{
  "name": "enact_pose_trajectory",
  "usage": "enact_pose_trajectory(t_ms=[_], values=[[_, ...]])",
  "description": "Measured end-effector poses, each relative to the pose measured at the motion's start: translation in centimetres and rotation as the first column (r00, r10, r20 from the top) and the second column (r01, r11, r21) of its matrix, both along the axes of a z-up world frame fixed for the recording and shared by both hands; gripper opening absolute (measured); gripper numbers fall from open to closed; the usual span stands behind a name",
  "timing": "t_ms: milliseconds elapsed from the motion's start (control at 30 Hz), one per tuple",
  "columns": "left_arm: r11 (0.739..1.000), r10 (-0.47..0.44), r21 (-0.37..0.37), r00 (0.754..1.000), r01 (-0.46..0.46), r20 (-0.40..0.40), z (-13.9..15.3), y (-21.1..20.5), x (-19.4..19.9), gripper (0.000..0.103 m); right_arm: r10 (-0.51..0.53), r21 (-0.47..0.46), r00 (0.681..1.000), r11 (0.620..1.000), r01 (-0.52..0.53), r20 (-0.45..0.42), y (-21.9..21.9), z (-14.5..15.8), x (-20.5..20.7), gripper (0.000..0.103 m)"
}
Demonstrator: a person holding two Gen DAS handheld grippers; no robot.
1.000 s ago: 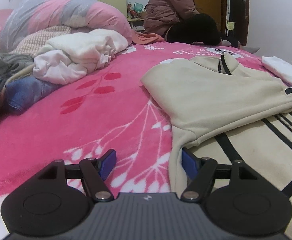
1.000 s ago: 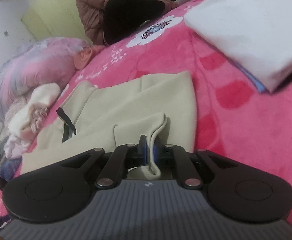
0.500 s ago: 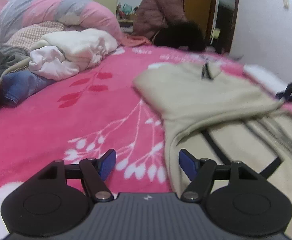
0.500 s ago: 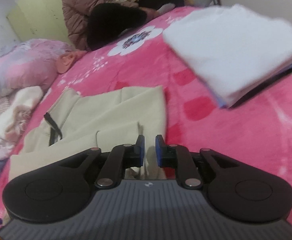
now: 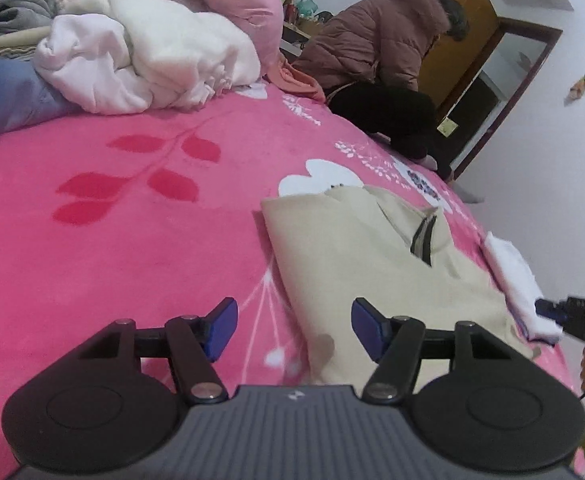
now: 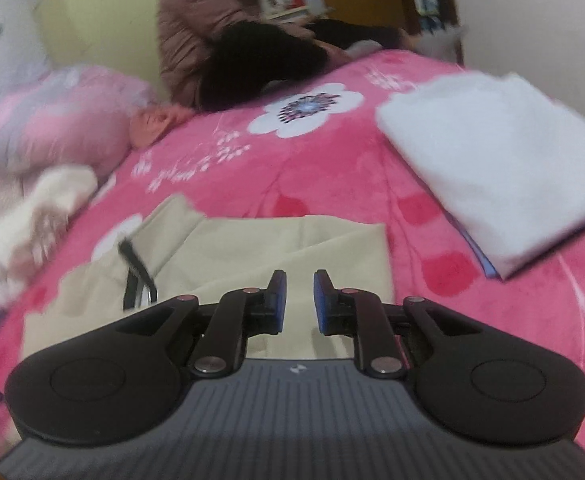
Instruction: Fold clothes
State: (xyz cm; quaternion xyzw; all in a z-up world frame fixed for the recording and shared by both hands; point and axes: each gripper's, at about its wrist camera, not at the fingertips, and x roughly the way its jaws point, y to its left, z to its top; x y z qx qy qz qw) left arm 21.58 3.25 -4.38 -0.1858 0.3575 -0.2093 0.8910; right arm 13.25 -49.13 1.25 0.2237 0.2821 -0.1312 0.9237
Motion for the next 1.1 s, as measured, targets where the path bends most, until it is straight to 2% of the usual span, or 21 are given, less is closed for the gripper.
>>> enact_pose_trajectory(t_ms=[67, 133, 200, 300, 400, 533, 600, 700, 800, 867, 1000, 1100], values=[[1.000, 0.000, -0.012, 1.000, 0.000, -0.004, -0.2, -0.3, 1.1, 0.063, -0.020, 0.066, 1.000, 0.998, 0.019, 0.018, -1.6, -0.5, -0.5, 0.022], [1.000, -0.003, -0.026, 1.000, 0.002, -0.014, -0.5, -0.8, 2.3, 0.063, -0.008, 0.077, 1.000, 0.997, 0.007, 0.004, -2.2, -1.1, -0.3, 0.029], [0.999, -0.005, -0.036, 1.000, 0.004, -0.024, -0.9, -1.4, 3.5, 0.063, 0.018, 0.079, 0.999, 0.997, -0.016, -0.029, -2.5, -2.0, 0.4, 0.031], [1.000, -0.007, -0.026, 1.000, 0.006, -0.026, -1.5, -2.4, 4.8, 0.063, 0.069, 0.085, 0.996, 0.994, -0.064, -0.059, -2.4, -3.3, 1.4, 0.032], [0.999, -0.014, -0.031, 1.000, 0.014, -0.015, -2.1, -2.9, 5.5, 0.059, 0.103, 0.044, 0.991, 0.994, -0.100, -0.085, -2.0, -4.1, 2.6, 0.032], [0.998, -0.015, -0.066, 1.000, 0.014, -0.012, -2.8, -3.1, 6.1, 0.057, 0.136, 0.026, 0.983, 0.991, -0.134, -0.119, -1.8, -5.1, 3.8, 0.032], [0.996, -0.013, -0.084, 1.000, 0.012, -0.007, -3.1, -3.0, 6.3, 0.057, 0.143, 0.019, 0.982, 0.990, -0.142, -0.124, -1.7, -5.4, 4.0, 0.030], [0.995, -0.011, -0.100, 1.000, 0.011, -0.002, -3.4, -3.0, 6.5, 0.056, 0.158, -0.003, 0.980, 0.987, -0.160, -0.119, -1.3, -5.4, 3.6, 0.013], [0.995, -0.007, -0.099, 1.000, 0.008, 0.011, -3.2, -3.2, 6.7, 0.053, 0.170, -0.048, 0.979, 0.983, -0.176, -0.111, -0.5, -5.0, 3.2, 0.006], [0.995, 0.000, -0.097, 1.000, 0.003, 0.026, -3.0, -3.3, 6.7, 0.049, 0.159, -0.083, 0.983, 0.983, -0.167, -0.091, 0.0, -4.6, 2.8, 0.005], [0.995, 0.012, -0.095, 0.997, -0.005, 0.071, -2.0, -3.7, 6.5, 0.048, 0.109, -0.109, 0.994, 0.988, -0.108, 0.010, 0.5, -3.5, 1.2, 0.004], [0.996, 0.013, -0.087, 0.994, -0.004, 0.105, -1.3, -4.1, 6.5, 0.048, 0.057, -0.122, 0.997, 0.991, -0.051, 0.048, 0.3, -3.8, 0.2, 0.004]])
